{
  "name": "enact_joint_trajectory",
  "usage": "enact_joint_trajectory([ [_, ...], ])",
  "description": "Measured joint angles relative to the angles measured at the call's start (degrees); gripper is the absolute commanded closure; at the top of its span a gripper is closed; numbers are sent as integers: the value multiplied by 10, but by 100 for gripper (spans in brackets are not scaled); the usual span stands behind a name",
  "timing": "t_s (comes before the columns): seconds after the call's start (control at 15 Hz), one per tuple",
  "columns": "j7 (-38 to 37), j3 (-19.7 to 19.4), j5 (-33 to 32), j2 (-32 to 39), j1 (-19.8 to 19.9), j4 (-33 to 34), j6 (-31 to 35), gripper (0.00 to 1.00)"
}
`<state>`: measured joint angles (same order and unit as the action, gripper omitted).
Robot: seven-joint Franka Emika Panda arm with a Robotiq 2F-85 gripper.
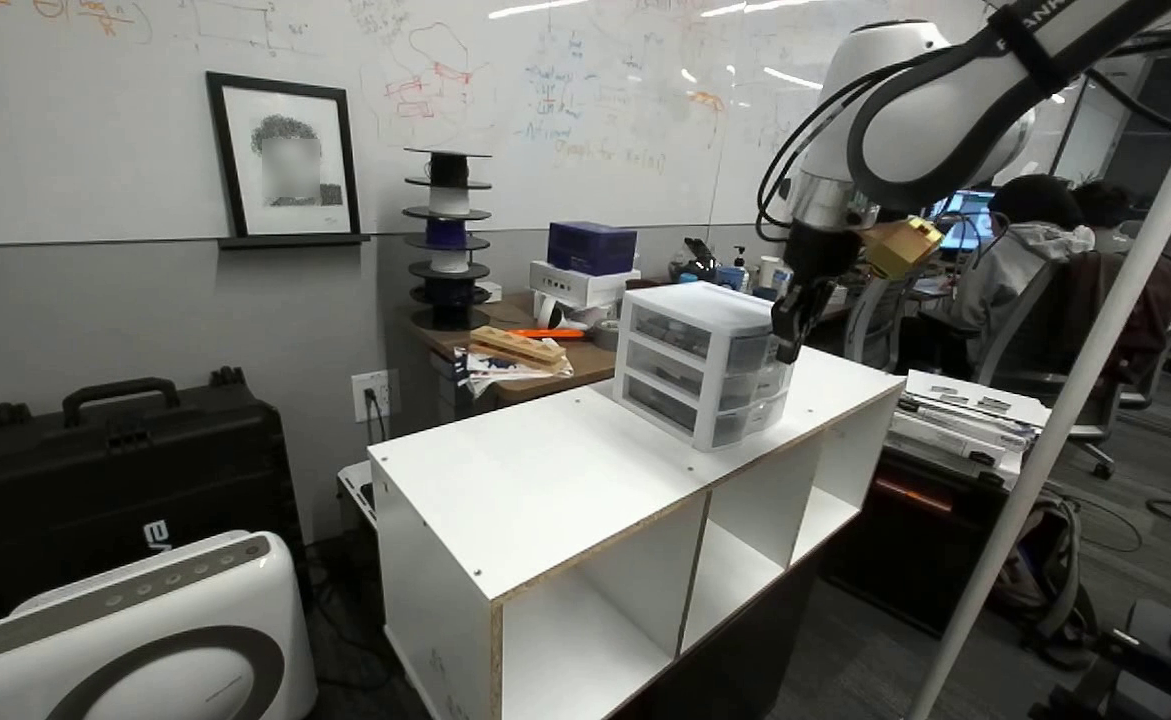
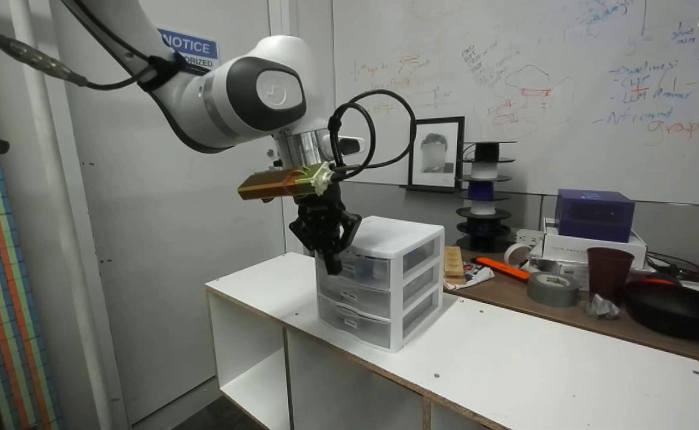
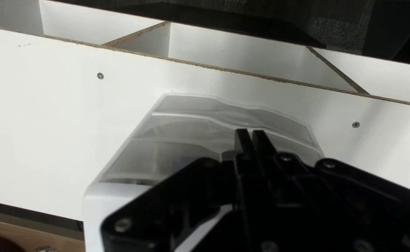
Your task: Put the white object in the drawer and close the drawer
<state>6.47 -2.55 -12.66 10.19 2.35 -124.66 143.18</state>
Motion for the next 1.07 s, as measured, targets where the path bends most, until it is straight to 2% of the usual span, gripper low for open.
enact_joint_trajectory([
  [0.73,50,0,0,3,2,-2,12,90],
  [0.87,65,0,0,-5,3,-5,-21,90],
  [1.07,80,1,0,-46,3,-22,-109,89],
])
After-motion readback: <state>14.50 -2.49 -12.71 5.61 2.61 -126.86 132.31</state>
